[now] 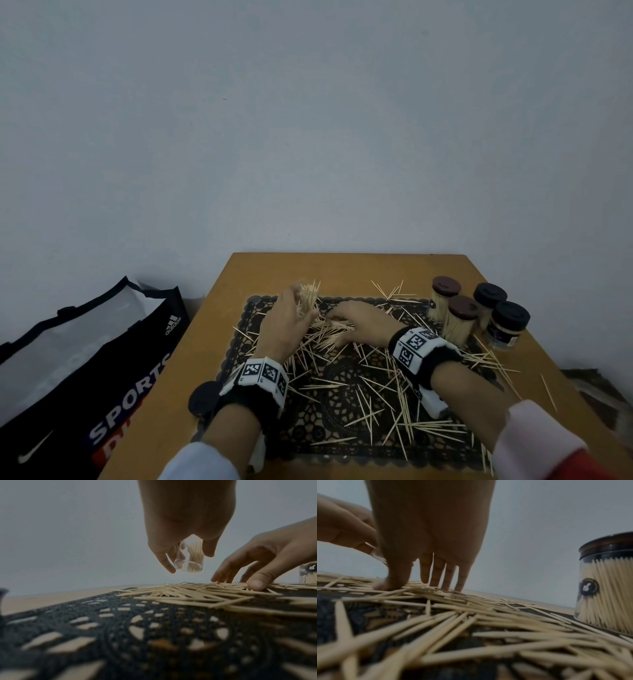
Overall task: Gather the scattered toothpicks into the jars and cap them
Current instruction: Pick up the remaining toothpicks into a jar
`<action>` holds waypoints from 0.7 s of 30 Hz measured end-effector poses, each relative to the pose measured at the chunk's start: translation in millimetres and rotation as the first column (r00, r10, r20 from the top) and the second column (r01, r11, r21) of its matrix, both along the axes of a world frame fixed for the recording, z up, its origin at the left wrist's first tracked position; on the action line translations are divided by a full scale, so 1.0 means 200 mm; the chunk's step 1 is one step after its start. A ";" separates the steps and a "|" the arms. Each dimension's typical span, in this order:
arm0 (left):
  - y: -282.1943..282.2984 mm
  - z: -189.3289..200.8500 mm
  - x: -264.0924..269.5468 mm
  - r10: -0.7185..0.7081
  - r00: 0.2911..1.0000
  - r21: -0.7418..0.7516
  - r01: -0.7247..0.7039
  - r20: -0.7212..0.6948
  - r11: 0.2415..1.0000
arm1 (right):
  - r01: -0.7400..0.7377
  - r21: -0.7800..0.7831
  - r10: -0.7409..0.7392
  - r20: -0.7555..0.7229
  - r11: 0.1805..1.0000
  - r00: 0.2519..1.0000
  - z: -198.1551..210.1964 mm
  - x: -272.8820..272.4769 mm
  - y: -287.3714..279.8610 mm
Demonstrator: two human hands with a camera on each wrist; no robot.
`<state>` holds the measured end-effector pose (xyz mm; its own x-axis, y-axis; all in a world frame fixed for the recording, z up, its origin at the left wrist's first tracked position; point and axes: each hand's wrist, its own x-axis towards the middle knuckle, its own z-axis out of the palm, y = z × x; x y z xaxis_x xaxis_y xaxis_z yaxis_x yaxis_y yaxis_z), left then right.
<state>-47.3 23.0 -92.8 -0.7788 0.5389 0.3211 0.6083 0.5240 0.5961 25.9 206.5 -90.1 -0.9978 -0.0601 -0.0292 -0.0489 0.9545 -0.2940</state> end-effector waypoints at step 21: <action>0.00 -0.04 -0.04 0.040 0.999 -0.079 -0.042 -0.033 0.996 | 0.112 0.234 -0.058 -0.224 0.966 0.973 0.04 0.04 0.03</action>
<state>-55.8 22.4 -100.4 -0.7911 0.5313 0.3030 0.6029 0.5937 0.5330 33.3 212.8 -81.3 -0.9833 0.0077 0.1820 -0.0004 0.9990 -0.0441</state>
